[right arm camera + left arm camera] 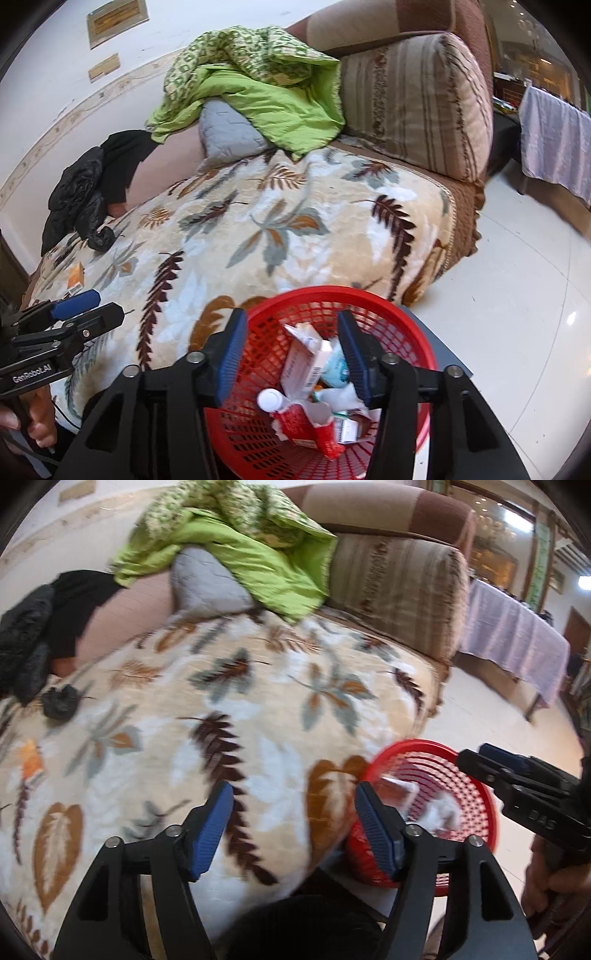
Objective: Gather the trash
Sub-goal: 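Move both grippers back over the bed toward the orange box and black bag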
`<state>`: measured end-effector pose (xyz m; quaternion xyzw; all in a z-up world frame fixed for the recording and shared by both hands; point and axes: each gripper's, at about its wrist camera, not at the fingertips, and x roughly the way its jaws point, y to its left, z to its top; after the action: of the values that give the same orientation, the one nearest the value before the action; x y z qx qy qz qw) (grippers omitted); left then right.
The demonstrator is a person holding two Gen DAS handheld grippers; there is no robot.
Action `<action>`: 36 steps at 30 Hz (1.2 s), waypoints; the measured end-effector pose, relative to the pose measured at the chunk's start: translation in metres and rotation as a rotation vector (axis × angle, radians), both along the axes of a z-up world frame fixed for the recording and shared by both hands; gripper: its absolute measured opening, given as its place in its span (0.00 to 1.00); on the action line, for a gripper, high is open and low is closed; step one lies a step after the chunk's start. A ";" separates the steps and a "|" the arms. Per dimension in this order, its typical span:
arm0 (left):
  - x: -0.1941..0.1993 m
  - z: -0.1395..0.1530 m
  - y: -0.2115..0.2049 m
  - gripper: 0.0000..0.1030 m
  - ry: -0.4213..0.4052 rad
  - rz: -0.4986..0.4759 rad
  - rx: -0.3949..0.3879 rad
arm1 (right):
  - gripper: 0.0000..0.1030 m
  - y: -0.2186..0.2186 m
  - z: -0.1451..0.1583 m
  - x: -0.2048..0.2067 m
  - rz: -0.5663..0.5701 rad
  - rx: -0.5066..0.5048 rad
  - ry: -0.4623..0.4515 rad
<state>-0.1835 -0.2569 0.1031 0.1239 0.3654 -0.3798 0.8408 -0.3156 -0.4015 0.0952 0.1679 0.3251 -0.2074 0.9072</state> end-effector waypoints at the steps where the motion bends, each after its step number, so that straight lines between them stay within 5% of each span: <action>1: 0.003 0.001 0.005 0.67 -0.011 0.017 0.002 | 0.60 0.004 0.001 0.005 0.013 -0.002 0.002; 15: 0.032 0.009 0.059 0.69 -0.049 0.162 -0.011 | 0.65 0.051 0.007 0.062 0.149 -0.022 0.032; 36: 0.089 -0.005 0.135 0.69 0.023 0.340 -0.019 | 0.65 0.106 0.005 0.146 0.324 0.037 0.086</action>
<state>-0.0949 -0.1222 0.0986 0.0481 0.3873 -0.2367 0.8898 -0.1693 -0.2954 0.1001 0.1208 0.3900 -0.0595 0.9109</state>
